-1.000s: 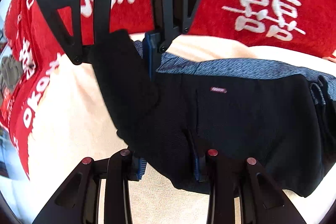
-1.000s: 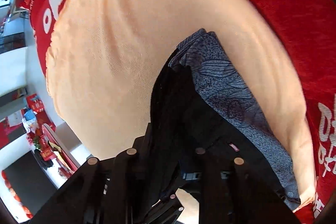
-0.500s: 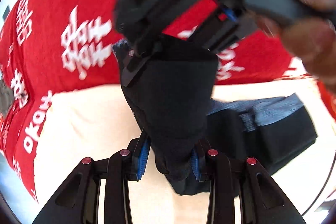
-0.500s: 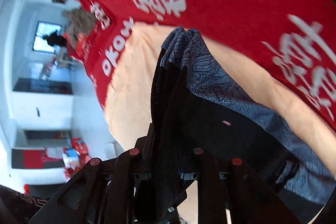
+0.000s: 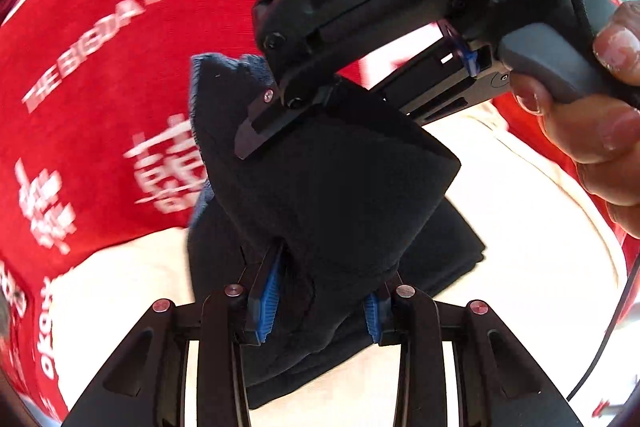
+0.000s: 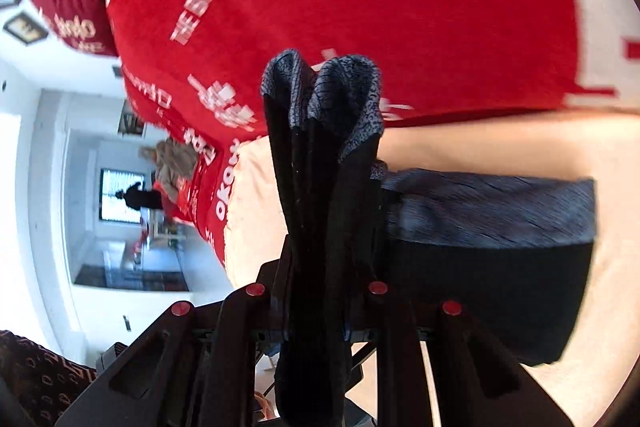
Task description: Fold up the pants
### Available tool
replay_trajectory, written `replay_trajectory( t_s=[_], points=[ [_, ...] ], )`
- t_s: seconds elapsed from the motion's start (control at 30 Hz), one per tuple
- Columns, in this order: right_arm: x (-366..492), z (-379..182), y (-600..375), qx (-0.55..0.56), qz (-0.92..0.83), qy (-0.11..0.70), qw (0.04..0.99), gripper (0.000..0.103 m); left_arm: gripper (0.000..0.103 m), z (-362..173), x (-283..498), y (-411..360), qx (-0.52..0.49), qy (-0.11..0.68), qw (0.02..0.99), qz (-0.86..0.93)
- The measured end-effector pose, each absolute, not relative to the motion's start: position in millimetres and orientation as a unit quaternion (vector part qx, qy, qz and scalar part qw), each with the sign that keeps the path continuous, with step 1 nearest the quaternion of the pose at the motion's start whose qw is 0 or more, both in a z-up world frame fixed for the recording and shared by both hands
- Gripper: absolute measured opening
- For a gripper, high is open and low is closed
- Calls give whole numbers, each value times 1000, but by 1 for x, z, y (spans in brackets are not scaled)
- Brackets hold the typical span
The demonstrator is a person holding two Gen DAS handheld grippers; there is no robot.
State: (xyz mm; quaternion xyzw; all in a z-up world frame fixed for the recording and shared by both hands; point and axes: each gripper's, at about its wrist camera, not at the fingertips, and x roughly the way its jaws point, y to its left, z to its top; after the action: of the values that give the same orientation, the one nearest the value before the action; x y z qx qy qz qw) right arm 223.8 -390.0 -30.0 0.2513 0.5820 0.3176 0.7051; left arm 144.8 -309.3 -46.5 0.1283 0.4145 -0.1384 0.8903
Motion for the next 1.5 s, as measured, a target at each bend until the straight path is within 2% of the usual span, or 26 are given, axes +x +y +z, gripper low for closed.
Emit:
replay_trajectory(
  t_s=[0.3,0.37,0.43,0.5,0.53,0.57,0.6,0.73,0.83,0.9,1.03,1.13,1.17,1.2,1.5],
  points=[
    [213,-124,-493,301,256,599,696,22,36,-112,157,-387,188,461,851,-165],
    [212,-139,-501,310,253,602,691,22,51,-121,159,-390,198,469,844,-166],
    [210,-146,-504,313,252,600,691,23,55,-125,163,-387,188,484,837,-171],
    [207,-149,-504,317,250,600,691,23,55,-126,165,-382,181,492,834,-176],
    [205,-149,-504,317,248,599,692,24,61,-125,165,-377,179,497,831,-175],
    [205,-149,-504,315,246,598,694,24,71,-124,165,-375,177,499,831,-171],
    [204,-148,-504,311,244,599,696,25,74,-123,164,-372,173,499,832,-168],
    [200,-135,-496,274,235,605,709,26,74,-107,158,-351,169,490,838,-172],
    [197,-127,-493,259,222,614,712,32,74,-99,157,-334,163,487,843,-159],
    [190,-124,-495,256,207,624,709,48,74,-93,162,-319,155,485,849,-145],
    [164,-122,-510,259,183,633,707,48,74,-89,174,-283,131,488,856,-107],
    [149,-120,-512,264,180,633,705,43,74,-98,189,-255,99,514,849,-77],
    [147,-119,-511,254,180,633,709,28,74,-101,190,-248,85,524,845,-70],
    [147,-116,-510,239,179,634,713,20,74,-104,195,-239,66,536,839,-63],
    [140,-114,-489,100,97,670,729,19,74,-138,201,-212,-10,605,795,-48]
  ],
)
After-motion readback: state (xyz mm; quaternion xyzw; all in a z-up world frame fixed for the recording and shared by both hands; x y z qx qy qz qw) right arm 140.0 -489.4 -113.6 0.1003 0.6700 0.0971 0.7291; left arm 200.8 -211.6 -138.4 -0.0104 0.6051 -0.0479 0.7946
